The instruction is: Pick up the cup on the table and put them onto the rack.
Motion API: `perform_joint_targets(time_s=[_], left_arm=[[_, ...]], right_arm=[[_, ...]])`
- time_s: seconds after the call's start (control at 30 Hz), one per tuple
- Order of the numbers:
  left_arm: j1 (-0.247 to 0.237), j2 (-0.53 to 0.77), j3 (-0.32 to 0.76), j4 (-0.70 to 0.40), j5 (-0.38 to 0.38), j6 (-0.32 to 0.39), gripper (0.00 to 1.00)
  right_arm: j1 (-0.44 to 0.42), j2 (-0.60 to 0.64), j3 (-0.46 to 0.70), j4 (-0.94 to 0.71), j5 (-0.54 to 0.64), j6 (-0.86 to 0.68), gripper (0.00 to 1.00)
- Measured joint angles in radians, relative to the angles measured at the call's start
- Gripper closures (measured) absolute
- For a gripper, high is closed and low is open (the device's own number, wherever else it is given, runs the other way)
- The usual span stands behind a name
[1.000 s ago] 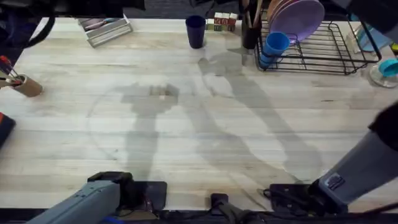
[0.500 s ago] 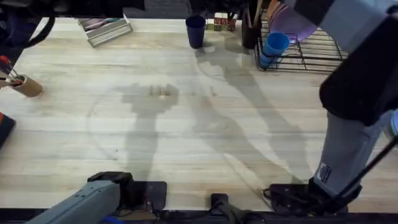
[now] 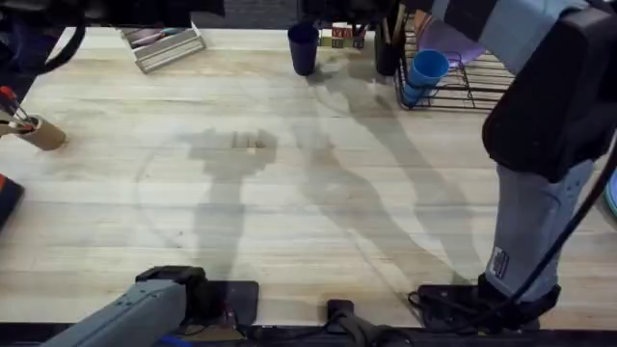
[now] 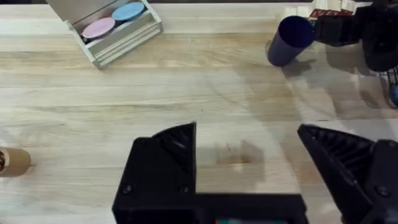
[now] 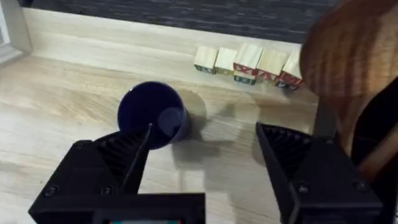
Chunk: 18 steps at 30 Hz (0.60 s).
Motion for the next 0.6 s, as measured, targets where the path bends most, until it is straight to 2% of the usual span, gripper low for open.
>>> perform_joint_targets(time_s=[0.3, 0.6], left_arm=[[0.0, 0.011, 0.0, 0.0, 0.0, 0.0, 0.007], [0.0, 0.042, 0.0, 0.015, 0.003, 0.0, 0.007]], right_arm=[[0.006, 0.01, 0.003, 0.035, 0.0, 0.017, 0.005], [0.011, 0.087, 0.006, 0.041, 0.0, 0.031, 0.006]])
